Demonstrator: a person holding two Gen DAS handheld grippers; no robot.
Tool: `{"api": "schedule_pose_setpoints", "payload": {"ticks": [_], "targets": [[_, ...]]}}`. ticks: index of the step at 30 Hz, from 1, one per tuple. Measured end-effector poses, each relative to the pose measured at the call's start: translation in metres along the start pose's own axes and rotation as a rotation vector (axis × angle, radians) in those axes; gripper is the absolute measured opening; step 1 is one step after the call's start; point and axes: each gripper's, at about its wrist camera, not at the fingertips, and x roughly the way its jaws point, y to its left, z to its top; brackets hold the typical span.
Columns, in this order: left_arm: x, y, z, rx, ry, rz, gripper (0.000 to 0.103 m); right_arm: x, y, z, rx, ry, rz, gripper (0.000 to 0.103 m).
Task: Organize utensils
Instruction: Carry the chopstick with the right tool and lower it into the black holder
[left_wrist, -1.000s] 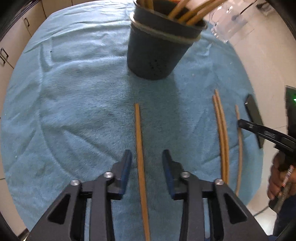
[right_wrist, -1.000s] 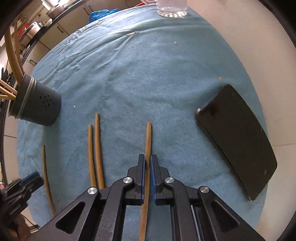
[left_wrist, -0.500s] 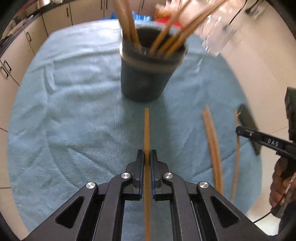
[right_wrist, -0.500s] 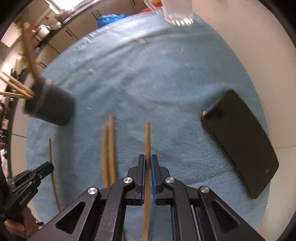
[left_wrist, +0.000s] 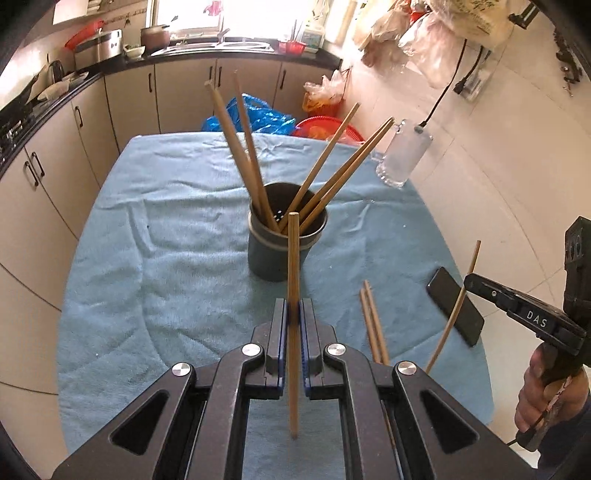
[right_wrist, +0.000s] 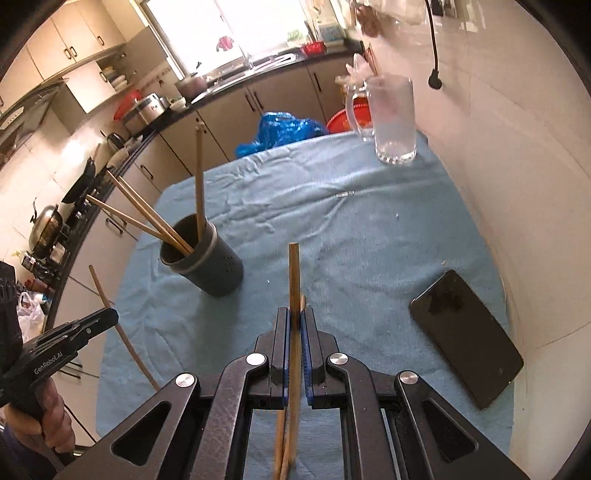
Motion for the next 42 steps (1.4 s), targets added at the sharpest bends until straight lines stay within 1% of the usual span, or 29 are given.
{"api": "schedule_pose_setpoints", "payload": {"ticks": [8, 20, 26, 31, 42], "targets": [[-0.015, -0.013, 0.003, 0.023, -0.028, -0.002, 0.006, -0.018, -0.002, 0.001, 0.007, -0.051, 0.005, 0.006], [-0.025, -0.013, 0.010, 0.022, -0.057, 0.000, 0.006, -0.041, 0.002, 0.013, -0.006, -0.120, 0.010, 0.006], [-0.039, -0.009, 0.025, 0.013, -0.100, 0.008, 0.006, -0.051, 0.010, 0.028, -0.024, -0.159, 0.010, 0.006], [-0.055, -0.008, 0.041, 0.010, -0.140, 0.004, 0.006, -0.063, 0.021, 0.043, -0.048, -0.189, 0.028, 0.006], [-0.094, -0.007, 0.084, 0.018, -0.232, -0.005, 0.006, -0.084, 0.052, 0.075, -0.081, -0.238, 0.104, 0.006]]}}
